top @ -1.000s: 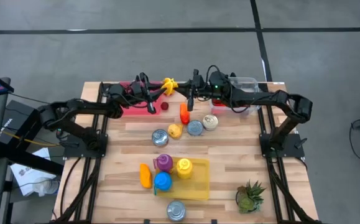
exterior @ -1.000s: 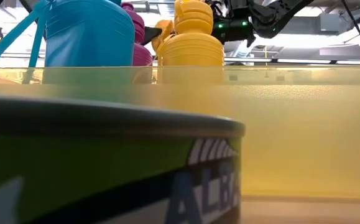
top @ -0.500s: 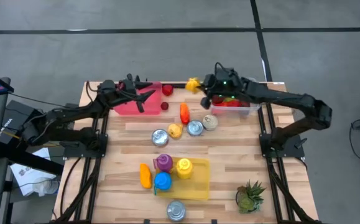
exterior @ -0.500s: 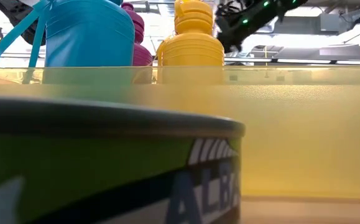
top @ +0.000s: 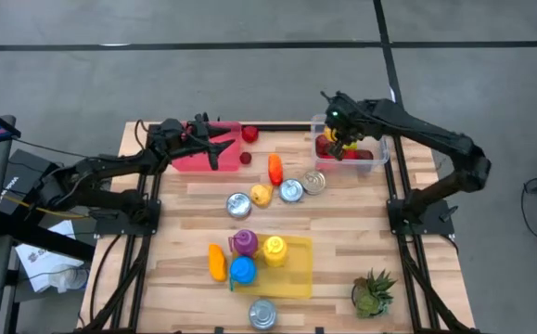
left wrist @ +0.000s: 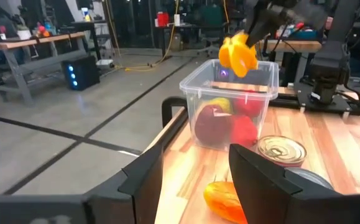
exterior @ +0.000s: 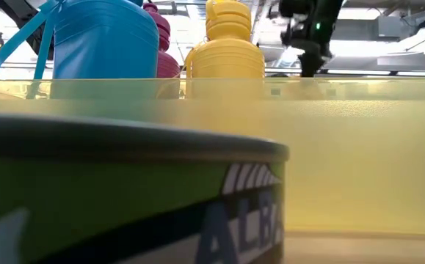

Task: Pick & Place Food Item
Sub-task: Put the starfruit from the red bin into the transparent bin

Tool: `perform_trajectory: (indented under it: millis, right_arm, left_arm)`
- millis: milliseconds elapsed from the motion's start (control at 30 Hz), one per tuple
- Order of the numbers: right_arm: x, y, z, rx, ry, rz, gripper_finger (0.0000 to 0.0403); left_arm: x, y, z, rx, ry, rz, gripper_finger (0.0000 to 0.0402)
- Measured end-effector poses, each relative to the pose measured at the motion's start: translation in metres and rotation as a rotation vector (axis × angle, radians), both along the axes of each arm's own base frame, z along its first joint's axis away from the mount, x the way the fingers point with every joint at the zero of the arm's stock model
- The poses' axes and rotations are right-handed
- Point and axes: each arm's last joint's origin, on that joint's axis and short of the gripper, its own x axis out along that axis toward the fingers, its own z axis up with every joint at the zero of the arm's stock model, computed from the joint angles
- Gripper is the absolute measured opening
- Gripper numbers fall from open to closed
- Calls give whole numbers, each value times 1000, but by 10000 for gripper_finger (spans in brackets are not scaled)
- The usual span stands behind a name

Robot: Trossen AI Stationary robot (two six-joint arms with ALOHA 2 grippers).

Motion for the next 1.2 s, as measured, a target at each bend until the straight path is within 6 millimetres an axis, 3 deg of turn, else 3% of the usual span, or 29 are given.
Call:
perform_trajectory:
  millis: [233, 367, 533, 867, 1000, 1200]
  right_arm:
    - [14, -35, -48, 119, 200, -56, 0]
    - [20, -45, -62, 142, 229, -52, 12]
    - [23, -46, -52, 127, 202, -39, 78]
    - [28, -44, -7, 91, 78, -9, 272]
    - [23, -43, -12, 141, 138, -23, 298]
    - [20, -43, -15, 152, 156, -34, 302]
  left_arm:
    - [0, 0, -1, -6, 10, -3, 175]
    - [0, 0, -3, -6, 32, -5, 173]
    - [0, 0, -4, -6, 44, -6, 178]
    - [0, 0, -5, 8, 58, -10, 184]
    - [0, 0, -5, 8, 58, -10, 185]
    - [0, 0, -5, 8, 58, -10, 182]
